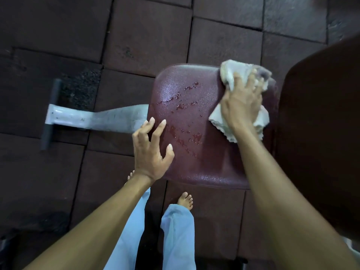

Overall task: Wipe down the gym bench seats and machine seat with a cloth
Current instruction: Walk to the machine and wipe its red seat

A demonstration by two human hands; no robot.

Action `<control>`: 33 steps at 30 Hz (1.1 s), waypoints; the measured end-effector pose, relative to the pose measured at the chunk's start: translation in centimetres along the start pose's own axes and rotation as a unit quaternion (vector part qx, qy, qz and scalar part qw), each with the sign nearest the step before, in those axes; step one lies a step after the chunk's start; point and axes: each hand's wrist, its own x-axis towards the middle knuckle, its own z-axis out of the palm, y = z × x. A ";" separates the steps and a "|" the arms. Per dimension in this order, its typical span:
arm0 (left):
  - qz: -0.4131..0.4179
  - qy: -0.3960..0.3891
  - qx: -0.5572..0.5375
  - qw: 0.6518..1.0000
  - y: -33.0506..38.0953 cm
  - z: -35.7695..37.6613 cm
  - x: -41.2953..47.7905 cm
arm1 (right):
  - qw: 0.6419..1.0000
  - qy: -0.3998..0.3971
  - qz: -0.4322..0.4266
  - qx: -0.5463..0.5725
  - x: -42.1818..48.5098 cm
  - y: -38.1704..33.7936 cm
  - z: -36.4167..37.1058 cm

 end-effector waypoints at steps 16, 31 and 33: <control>-0.143 -0.066 -0.004 0.988 1.6 -1.6 -3.7 | 0.992 -0.033 -0.118 -0.013 0.5 -4.2 0.1; -0.202 -0.044 0.003 0.978 2.3 -1.5 -9.3 | 0.971 -0.069 -0.229 -0.023 -1.9 -6.5 -0.3; -0.209 -0.041 0.003 0.977 2.7 -1.7 -9.5 | 0.938 -0.082 -0.336 -0.032 -4.1 -9.0 0.0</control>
